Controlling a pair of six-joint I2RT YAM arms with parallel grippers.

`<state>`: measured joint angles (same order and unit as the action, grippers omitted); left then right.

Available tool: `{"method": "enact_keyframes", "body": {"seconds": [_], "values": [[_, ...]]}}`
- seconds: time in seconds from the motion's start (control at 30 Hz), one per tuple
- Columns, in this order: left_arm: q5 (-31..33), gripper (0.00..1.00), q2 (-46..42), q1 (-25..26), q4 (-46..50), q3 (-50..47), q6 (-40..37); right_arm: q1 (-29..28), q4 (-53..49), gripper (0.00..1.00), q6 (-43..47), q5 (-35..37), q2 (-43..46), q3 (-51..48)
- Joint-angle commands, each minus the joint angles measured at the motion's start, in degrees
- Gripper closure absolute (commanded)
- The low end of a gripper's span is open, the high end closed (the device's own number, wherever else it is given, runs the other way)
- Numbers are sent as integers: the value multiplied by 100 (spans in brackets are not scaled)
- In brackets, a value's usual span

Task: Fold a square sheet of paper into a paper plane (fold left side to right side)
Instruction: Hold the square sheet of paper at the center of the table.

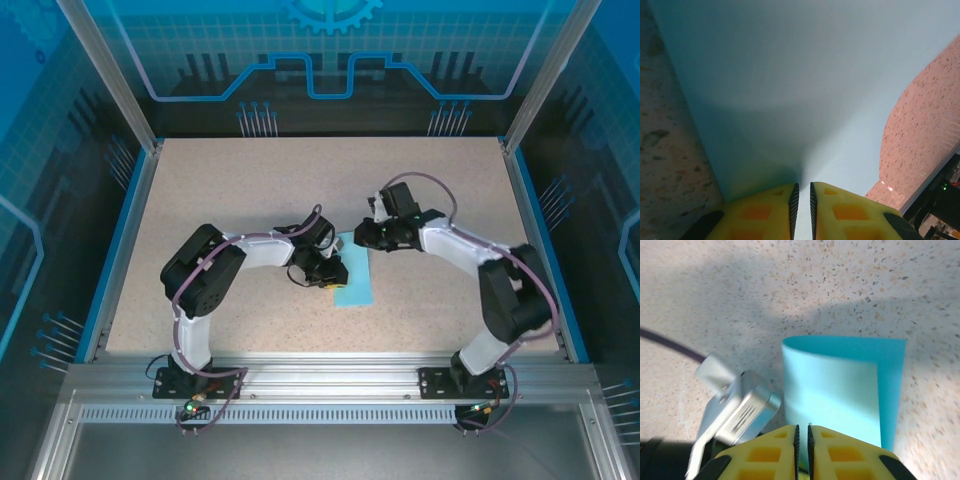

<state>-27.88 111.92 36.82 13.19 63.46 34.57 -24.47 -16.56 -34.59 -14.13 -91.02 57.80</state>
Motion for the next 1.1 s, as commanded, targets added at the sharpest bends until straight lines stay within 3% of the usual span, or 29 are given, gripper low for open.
{"method": "enact_keyframes", "body": {"seconds": [0.0, 0.27, 1.07], "values": [[304, 80, 105, 109, 324, -221, 67, -219, -524, 88, -55, 56, 535, -510], [351, 80, 71, 119, 350, -220, 60, -956, -293, 97, -835, 69, 814, -1476], [213, 79, -266, 115, 402, 326, 91, -1003, -959, 99, -1151, 458, -317, -1398]]}}
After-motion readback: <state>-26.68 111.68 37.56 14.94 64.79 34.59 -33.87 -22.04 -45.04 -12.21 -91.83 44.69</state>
